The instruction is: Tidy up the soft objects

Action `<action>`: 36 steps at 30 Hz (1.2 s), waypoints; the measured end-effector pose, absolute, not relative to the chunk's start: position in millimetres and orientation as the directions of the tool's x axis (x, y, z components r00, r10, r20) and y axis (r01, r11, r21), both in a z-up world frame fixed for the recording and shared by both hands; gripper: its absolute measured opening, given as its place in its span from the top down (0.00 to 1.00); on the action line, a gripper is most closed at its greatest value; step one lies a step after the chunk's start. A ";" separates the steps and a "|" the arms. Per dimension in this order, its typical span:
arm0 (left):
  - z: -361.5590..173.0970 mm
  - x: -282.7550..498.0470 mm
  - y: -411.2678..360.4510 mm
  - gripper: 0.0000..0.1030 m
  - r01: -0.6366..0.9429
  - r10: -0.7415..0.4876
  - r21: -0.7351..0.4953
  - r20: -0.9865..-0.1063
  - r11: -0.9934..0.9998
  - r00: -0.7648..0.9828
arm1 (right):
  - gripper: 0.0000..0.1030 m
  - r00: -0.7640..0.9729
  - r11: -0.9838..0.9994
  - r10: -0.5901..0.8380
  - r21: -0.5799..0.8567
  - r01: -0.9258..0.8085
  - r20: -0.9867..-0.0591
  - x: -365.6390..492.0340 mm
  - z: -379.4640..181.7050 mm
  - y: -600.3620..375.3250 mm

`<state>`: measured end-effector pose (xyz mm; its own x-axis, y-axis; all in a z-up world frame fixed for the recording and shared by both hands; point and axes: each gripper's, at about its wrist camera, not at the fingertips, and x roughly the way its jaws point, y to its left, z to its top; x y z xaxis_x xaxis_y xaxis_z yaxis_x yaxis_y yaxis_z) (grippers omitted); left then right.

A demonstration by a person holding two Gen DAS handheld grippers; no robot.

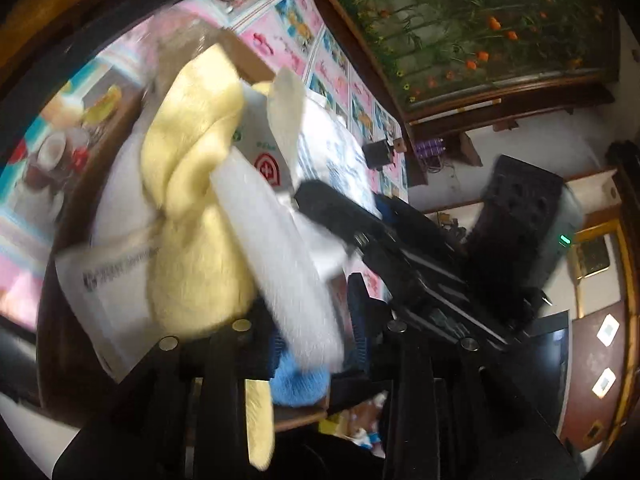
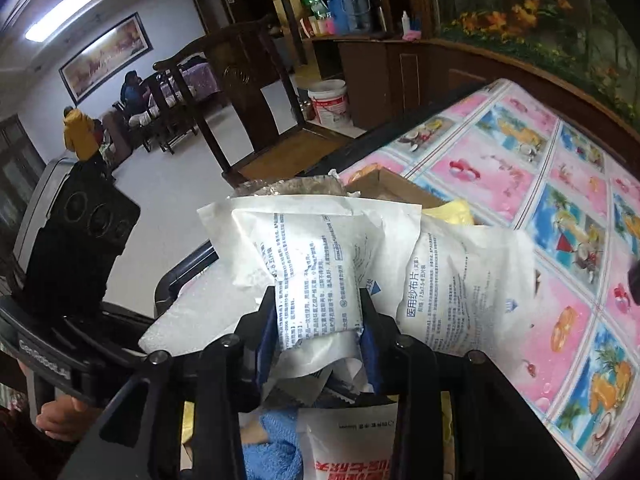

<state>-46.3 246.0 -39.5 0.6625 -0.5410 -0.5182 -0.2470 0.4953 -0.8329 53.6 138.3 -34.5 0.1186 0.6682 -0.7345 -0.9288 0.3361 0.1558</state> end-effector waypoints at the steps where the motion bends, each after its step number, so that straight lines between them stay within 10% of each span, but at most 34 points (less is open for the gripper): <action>1: -36.3 -50.9 243.5 0.57 -0.240 -0.542 -0.830 -0.520 0.504 0.660 | 0.65 0.124 0.346 0.661 0.154 -0.926 -0.740 54.4 -35.7 138.1; 5: -21.6 -64.2 227.9 0.35 -0.192 -0.538 -0.797 -0.542 0.572 0.646 | 0.65 0.141 0.365 0.653 0.146 -0.920 -0.744 54.6 -38.6 136.1; 14: 0.1 -92.6 178.9 0.35 0.072 -0.615 -0.711 -0.547 0.699 0.569 | 0.53 0.146 0.363 0.649 0.135 -0.922 -0.746 56.6 -36.1 135.4; 20: 22.8 -115.3 193.0 0.35 0.050 -0.475 -0.659 -0.485 0.750 0.734 | 0.25 0.132 0.332 0.709 0.162 -0.929 -0.693 50.1 -24.1 121.4; 27: 26.3 -115.4 185.3 0.35 -0.102 -0.237 -0.537 -0.524 0.837 0.818 | 0.25 0.228 0.456 0.747 0.232 -0.859 -0.624 69.7 -15.2 90.2; 36: 33.5 -114.6 142.3 0.35 -0.056 -0.247 -0.496 -0.524 0.867 0.816 | 0.25 0.281 0.527 0.757 0.297 -0.796 -0.589 61.3 -18.7 53.9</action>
<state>-114.6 142.3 33.5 0.8155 -0.2466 -0.5235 -0.0562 0.8667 -0.4957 61.3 53.9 -18.7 0.2812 0.7573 -0.5894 -0.7961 0.5271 0.2974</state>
